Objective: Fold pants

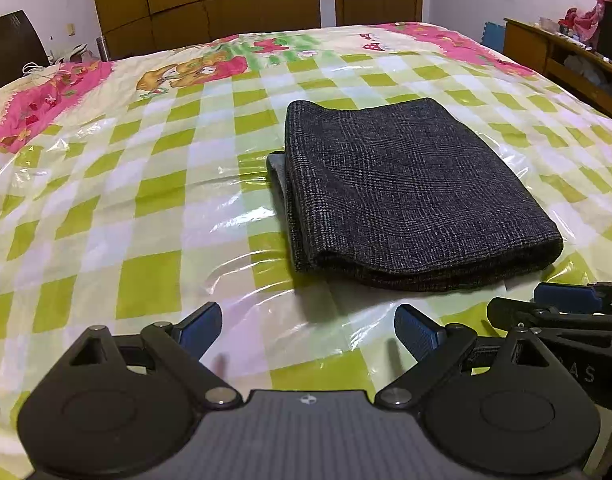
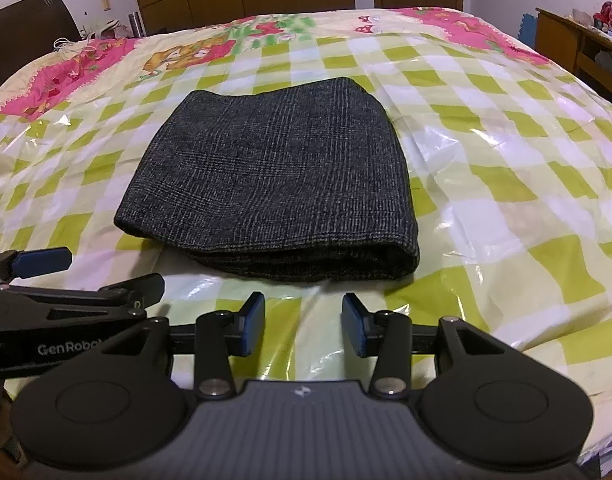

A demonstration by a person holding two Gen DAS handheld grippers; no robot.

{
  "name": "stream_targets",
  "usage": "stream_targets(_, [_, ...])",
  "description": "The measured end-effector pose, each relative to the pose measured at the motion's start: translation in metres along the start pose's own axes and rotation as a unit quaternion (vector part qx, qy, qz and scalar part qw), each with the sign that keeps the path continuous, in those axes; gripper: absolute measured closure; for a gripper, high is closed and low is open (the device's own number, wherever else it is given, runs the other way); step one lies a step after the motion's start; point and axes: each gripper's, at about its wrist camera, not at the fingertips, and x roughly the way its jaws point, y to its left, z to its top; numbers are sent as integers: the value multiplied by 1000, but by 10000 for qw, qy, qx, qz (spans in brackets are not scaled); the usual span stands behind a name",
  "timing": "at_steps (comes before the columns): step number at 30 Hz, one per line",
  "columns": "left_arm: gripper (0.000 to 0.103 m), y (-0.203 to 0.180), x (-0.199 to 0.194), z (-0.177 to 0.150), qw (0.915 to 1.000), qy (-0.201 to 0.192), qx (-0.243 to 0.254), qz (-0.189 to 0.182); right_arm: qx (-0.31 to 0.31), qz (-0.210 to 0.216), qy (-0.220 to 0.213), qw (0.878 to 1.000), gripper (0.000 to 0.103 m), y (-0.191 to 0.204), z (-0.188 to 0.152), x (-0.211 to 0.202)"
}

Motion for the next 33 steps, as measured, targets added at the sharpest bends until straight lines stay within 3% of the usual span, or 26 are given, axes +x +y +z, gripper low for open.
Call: stream_targets(33, [0, -1, 1, -1, 10000, 2, 24, 61, 39, 40, 27, 10000, 59, 2, -2, 1])
